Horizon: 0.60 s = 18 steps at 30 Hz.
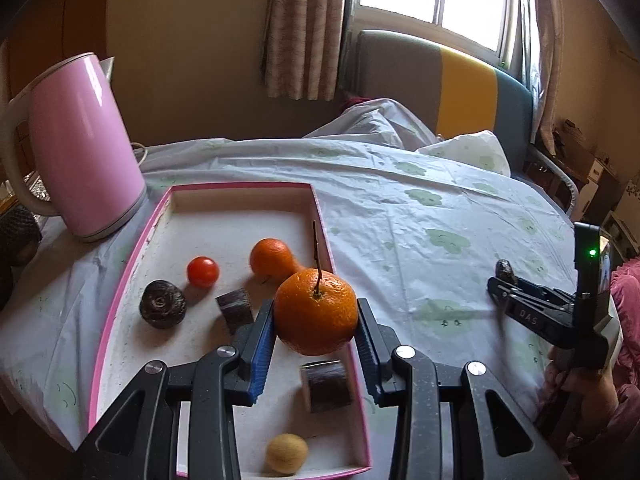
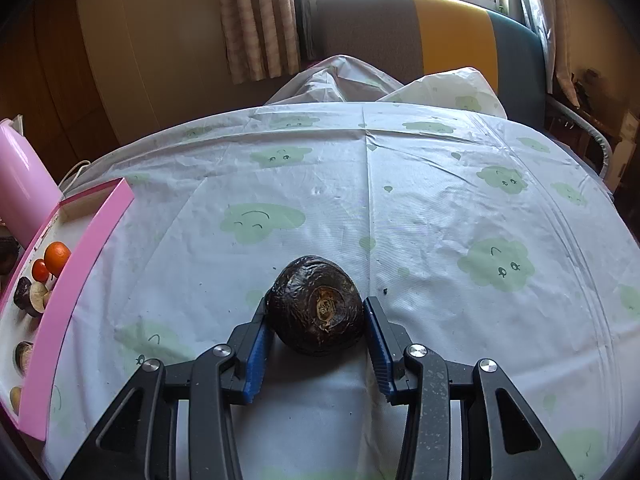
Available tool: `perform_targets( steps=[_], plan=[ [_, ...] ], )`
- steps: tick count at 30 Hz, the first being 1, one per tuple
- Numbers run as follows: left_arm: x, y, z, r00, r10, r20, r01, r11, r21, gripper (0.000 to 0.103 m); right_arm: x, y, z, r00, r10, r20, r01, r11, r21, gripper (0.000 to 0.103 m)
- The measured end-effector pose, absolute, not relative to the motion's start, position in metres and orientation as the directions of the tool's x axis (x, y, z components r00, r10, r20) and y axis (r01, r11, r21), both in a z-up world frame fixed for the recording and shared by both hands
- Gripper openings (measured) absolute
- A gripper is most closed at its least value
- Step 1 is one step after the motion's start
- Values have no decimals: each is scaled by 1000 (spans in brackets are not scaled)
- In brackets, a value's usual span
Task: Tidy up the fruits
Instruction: 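Carry the stemmed mandarin into the tray and open the left gripper, then lower the dark round fruit into the tray and open the right gripper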
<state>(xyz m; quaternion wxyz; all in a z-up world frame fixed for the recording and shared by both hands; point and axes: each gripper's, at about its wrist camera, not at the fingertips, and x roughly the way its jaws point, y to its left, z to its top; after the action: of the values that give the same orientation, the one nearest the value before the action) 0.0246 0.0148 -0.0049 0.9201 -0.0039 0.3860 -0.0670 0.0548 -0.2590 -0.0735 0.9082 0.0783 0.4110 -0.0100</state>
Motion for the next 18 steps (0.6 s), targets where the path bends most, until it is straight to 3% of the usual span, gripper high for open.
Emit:
perform_targets(
  steps=[12, 14, 16, 18],
  plan=[
    [37, 68, -34, 647, -15, -762, -21, 999, -37, 41, 55, -255, -71, 655, 27, -755, 79, 991, 103, 44],
    [37, 73, -33, 646, -11, -763, -40, 998, -48, 50, 55, -252, -69, 653, 42, -756, 63, 992, 110, 44],
    [35, 77, -31, 650, -5, -760, -57, 997, -55, 67, 54, -243, -62, 659, 73, -748, 36, 991, 128, 43],
    [32, 81, -28, 657, -5, -754, -68, 995, -67, 67, 54, -228, -53, 666, 129, -734, -18, 987, 157, 44]
  ],
)
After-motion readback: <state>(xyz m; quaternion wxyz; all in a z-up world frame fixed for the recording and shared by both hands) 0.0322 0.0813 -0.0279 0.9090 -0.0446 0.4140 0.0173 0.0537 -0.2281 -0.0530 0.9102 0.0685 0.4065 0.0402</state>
